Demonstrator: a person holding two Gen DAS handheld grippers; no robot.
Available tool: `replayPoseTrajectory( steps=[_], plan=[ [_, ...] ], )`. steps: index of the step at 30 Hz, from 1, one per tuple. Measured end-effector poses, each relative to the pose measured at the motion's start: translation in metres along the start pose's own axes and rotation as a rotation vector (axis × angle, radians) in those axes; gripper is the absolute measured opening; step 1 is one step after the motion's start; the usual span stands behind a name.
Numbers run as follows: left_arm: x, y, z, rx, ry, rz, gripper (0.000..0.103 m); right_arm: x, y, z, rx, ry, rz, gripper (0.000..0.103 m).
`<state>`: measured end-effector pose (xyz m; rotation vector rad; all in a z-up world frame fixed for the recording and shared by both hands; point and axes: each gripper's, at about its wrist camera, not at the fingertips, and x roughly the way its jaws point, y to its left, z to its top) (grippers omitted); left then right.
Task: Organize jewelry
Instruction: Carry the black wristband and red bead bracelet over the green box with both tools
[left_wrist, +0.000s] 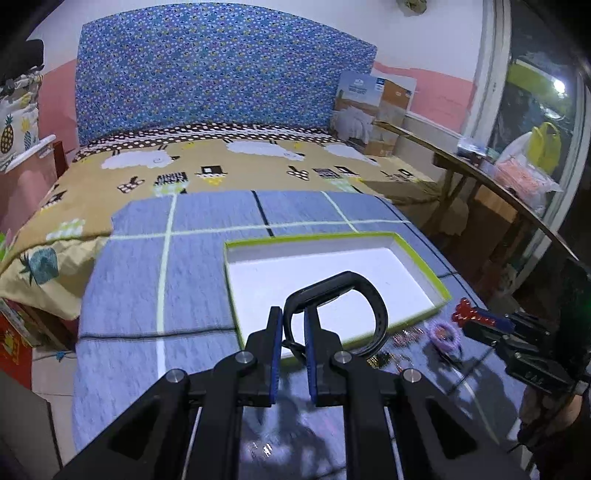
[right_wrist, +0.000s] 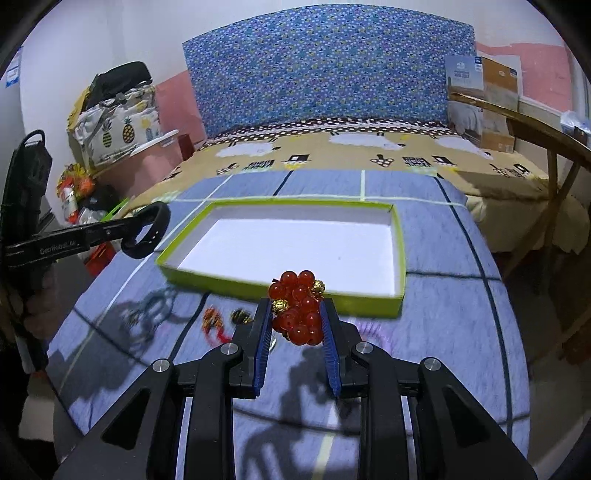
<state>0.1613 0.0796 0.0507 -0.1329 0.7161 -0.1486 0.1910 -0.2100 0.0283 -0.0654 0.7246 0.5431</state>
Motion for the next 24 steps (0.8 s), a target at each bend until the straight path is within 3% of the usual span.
replayPoseTrajectory(
  steps=[11,24],
  plan=[
    [0.066,0.006,0.036,0.026,0.06,0.094,0.012,0.068,-0.035,0.049,0.009,0.048,-0.037,0.026],
    [0.119,0.007,0.039,0.054,0.143,0.171,0.012,0.127,-0.062,0.064,0.033,0.146,-0.1,0.027]
  ],
)
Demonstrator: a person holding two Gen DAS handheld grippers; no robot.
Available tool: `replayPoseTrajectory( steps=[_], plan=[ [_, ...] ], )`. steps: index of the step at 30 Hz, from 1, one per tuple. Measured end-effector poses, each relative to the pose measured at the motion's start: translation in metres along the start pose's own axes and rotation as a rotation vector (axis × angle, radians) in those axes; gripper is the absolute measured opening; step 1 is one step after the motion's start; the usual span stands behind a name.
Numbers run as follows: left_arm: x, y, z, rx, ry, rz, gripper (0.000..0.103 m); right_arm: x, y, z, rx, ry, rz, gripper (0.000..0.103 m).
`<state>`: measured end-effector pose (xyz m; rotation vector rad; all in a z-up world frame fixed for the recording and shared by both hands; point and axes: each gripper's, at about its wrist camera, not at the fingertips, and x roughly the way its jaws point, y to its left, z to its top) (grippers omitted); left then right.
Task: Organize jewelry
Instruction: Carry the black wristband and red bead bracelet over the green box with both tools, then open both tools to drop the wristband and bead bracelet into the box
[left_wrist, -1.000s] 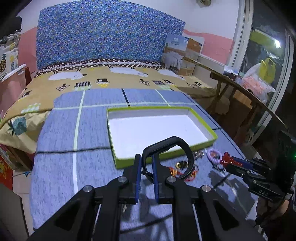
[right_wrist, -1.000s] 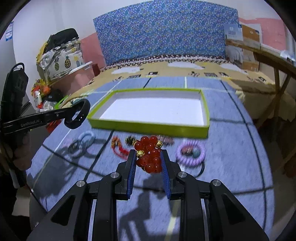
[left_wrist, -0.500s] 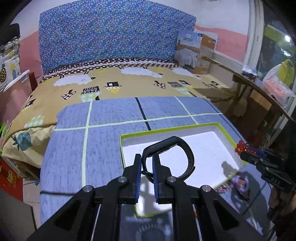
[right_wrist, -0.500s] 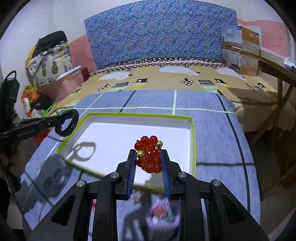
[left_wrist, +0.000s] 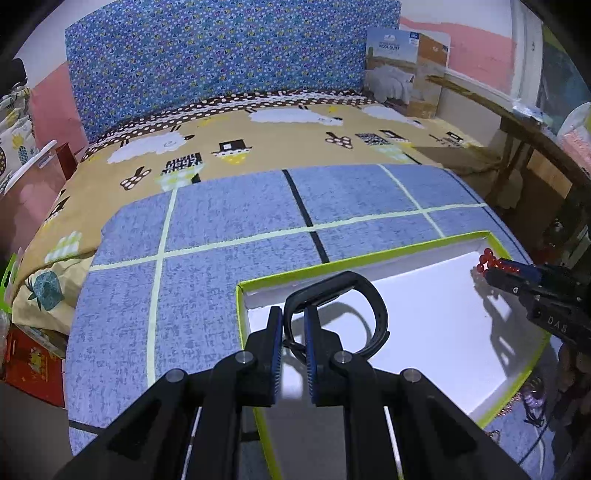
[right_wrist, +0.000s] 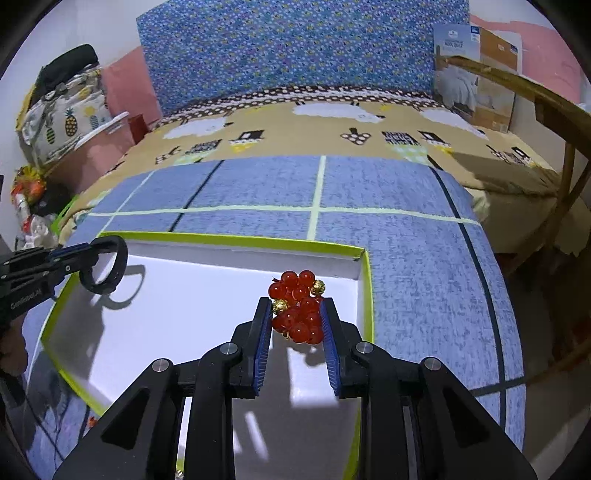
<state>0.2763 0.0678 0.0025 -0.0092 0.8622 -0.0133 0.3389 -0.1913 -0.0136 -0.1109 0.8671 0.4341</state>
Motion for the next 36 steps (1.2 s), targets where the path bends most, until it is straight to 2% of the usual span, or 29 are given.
replayPoseTrajectory(
  steps=[8,16,26,32,36],
  plan=[
    [0.006,-0.003,-0.003,-0.007,0.008,0.004,0.014,0.001,-0.002,0.0,-0.006,0.014,0.0,0.029],
    [-0.009,0.0,-0.007,-0.036,-0.029,-0.009,0.014,-0.025,0.006,-0.005,-0.008,-0.039,0.015,0.032],
    [-0.058,-0.005,-0.031,-0.031,-0.111,0.007,0.022,-0.078,0.022,-0.031,-0.032,-0.122,0.028,0.033],
    [-0.094,-0.011,-0.055,-0.03,-0.168,-0.015,0.031,-0.111,0.034,-0.054,-0.042,-0.172,0.036,0.033],
    [-0.11,-0.011,-0.071,-0.048,-0.184,-0.023,0.033,-0.129,0.039,-0.068,-0.05,-0.196,0.034,0.033]
  ],
)
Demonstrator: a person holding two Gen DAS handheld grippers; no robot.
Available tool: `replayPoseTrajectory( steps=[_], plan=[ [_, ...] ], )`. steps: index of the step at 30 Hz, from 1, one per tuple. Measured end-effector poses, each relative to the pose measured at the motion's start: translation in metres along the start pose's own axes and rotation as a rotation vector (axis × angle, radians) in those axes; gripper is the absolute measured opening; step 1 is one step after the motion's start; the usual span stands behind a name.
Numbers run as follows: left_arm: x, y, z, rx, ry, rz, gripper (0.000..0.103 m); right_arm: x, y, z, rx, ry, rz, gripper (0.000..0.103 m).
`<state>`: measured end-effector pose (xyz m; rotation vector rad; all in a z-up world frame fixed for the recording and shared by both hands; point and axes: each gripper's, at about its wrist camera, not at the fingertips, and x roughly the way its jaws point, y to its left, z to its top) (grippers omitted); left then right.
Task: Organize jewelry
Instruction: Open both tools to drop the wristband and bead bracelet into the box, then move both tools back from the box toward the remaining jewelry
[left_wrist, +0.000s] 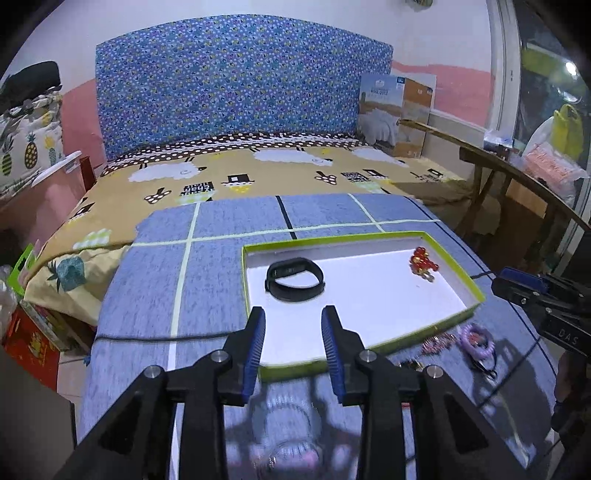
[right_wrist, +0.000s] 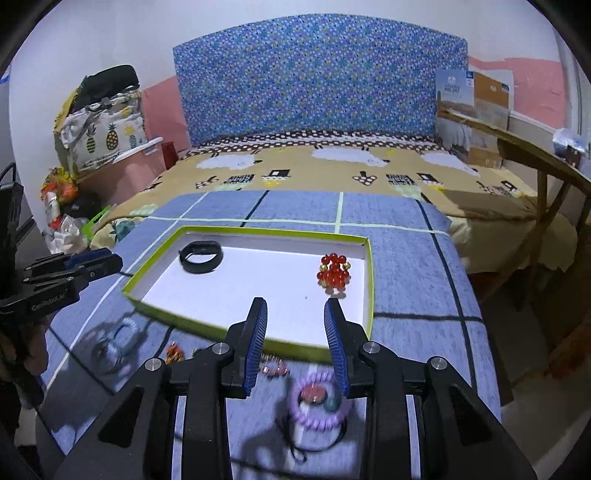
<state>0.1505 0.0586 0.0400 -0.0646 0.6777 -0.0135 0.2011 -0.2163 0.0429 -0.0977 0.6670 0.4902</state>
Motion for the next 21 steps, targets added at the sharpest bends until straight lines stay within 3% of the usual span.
replayPoseTrajectory(
  steps=[12,21],
  plan=[
    [-0.045,0.0,-0.049,-0.002,-0.032,-0.002,0.033,-0.051,0.005,-0.051,0.052,-0.026,0.016,0.033],
    [-0.063,-0.003,-0.077,0.029,-0.034,0.0,0.033,-0.062,0.009,-0.078,0.066,0.003,0.02,0.033]
  ],
)
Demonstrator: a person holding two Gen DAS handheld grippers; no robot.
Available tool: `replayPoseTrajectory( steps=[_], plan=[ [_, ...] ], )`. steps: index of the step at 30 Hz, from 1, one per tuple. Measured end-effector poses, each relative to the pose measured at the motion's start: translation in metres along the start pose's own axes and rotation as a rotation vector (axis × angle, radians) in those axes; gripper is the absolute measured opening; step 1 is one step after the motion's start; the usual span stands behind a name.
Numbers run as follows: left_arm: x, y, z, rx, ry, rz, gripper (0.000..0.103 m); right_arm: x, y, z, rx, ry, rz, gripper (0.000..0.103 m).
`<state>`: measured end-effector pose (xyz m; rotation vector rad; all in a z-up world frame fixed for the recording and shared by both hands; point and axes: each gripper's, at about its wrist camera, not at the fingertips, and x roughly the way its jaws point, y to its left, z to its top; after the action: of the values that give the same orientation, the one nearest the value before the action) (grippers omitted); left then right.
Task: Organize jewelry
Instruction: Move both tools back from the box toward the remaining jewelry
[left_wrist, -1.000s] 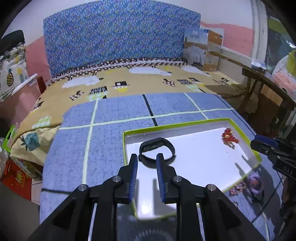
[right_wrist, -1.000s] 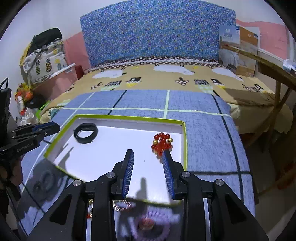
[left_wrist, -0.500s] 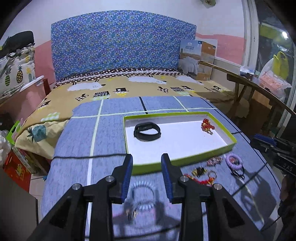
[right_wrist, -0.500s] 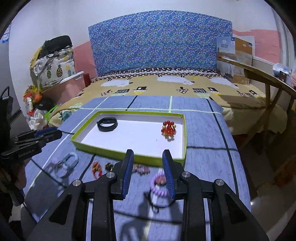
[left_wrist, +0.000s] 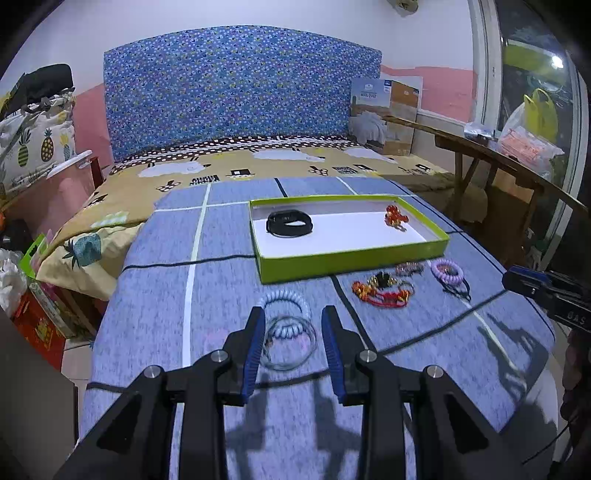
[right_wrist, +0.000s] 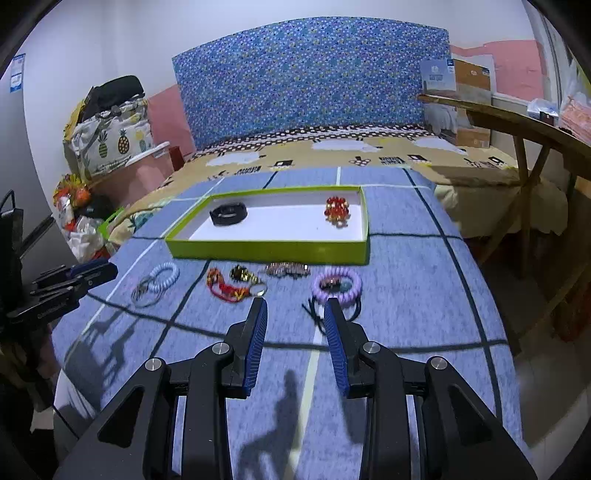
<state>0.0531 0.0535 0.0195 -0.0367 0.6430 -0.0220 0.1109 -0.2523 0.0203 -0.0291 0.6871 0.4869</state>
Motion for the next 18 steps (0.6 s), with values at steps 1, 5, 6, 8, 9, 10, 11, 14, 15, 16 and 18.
replayPoseTrajectory(
  steps=[1,5,6,8,9,10,11,14,15,16,18],
  plan=[
    [-0.002,-0.001,-0.003,0.006,-0.001,0.004,0.033,0.0,0.0,-0.001,0.003,0.002,0.002,0.033],
    [-0.004,-0.002,-0.01,0.024,0.004,0.012,0.033,0.001,-0.004,-0.005,0.021,0.008,-0.001,0.033],
    [-0.004,-0.003,-0.011,0.026,0.005,0.014,0.033,0.001,-0.005,-0.005,0.024,0.009,-0.002,0.033],
    [-0.004,-0.003,-0.013,0.027,0.007,0.018,0.033,0.002,-0.005,-0.006,0.025,0.012,-0.004,0.033],
    [-0.002,-0.003,-0.013,0.024,0.01,0.018,0.033,0.002,-0.005,-0.006,0.025,0.013,-0.004,0.033],
    [-0.002,-0.001,-0.014,0.019,0.013,0.018,0.033,0.003,-0.005,-0.006,0.024,0.014,-0.004,0.033],
    [0.0,0.0,-0.014,0.015,0.016,0.019,0.033,0.003,-0.005,-0.007,0.023,0.016,-0.005,0.033],
    [0.004,0.004,-0.015,0.002,0.027,0.027,0.033,0.007,-0.006,-0.008,0.025,0.026,-0.008,0.033],
    [0.007,0.005,-0.015,-0.003,0.033,0.031,0.033,0.009,-0.007,-0.008,0.027,0.03,-0.01,0.033],
    [0.009,0.007,-0.016,-0.006,0.042,0.038,0.033,0.011,-0.007,-0.008,0.028,0.035,-0.011,0.033],
    [0.017,0.011,-0.017,-0.016,0.065,0.057,0.033,0.015,-0.01,-0.009,0.033,0.047,-0.013,0.033]
  ],
)
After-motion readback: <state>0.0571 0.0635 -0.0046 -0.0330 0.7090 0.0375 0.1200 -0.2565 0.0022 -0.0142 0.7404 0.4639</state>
